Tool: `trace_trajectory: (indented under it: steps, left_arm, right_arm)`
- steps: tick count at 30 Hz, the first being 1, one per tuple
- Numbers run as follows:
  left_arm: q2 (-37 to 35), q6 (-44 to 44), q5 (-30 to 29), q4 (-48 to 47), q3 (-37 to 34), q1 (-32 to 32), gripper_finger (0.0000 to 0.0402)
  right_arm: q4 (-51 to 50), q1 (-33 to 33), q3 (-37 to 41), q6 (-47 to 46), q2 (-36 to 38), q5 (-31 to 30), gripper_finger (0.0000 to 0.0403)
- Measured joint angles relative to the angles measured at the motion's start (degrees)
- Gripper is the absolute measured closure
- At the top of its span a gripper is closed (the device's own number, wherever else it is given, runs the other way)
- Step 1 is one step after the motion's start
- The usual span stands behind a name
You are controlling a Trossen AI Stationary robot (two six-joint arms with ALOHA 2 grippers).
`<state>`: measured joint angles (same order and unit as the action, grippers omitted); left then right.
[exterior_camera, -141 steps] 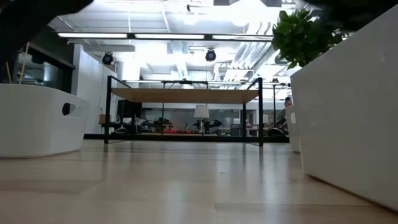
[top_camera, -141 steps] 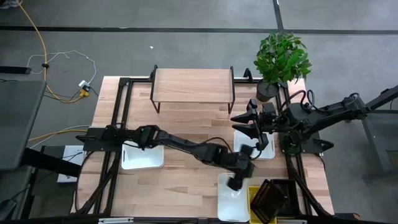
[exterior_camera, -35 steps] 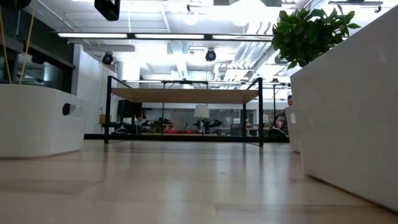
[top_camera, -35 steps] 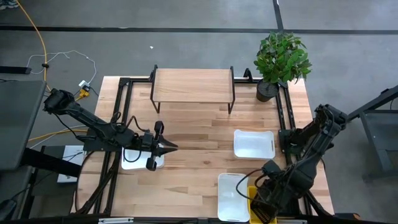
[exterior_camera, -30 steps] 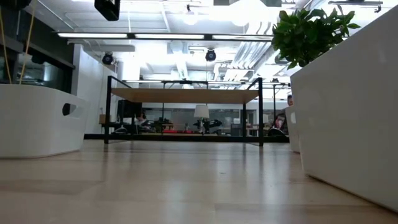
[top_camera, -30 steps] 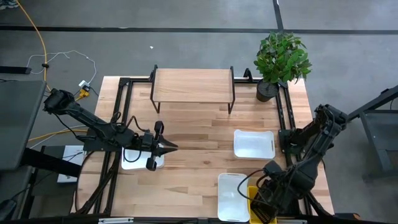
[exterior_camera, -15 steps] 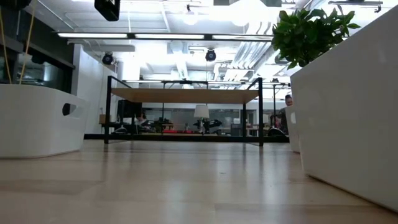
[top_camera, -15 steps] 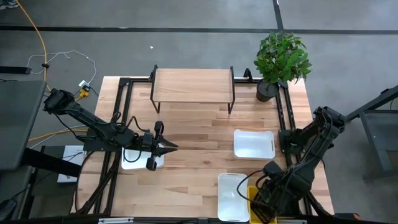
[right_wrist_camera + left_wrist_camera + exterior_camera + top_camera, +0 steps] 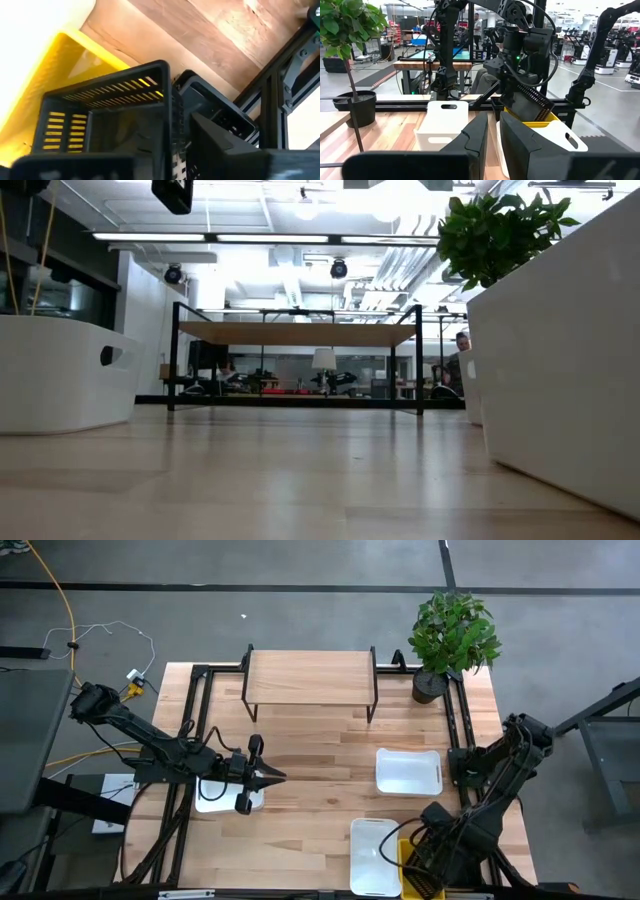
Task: Stack baskets on shelf by color
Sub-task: Stack the left black bin on the stacked black bins
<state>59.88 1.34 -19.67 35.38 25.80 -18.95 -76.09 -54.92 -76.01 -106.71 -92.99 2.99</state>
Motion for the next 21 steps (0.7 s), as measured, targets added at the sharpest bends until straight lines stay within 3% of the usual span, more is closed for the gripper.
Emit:
trace_trajectory:
  steps: [5,10,21]
  left_arm:
    - [0.0,0.0,0.0,0.0,0.0,0.0,0.036]
    - [0.0,0.0,0.0,0.0,0.0,0.0,0.036]
    - [0.0,-0.4,0.0,0.0,0.0,0.0,0.036]
  right_arm:
    - [0.0,0.0,0.0,2.7,1.7,-0.2,0.0395]
    - [0.0,0.0,0.0,5.6,5.7,-0.9,0.0394]
    - [-2.2,0.2,-0.1,21.2,18.1,0.2,0.0401]
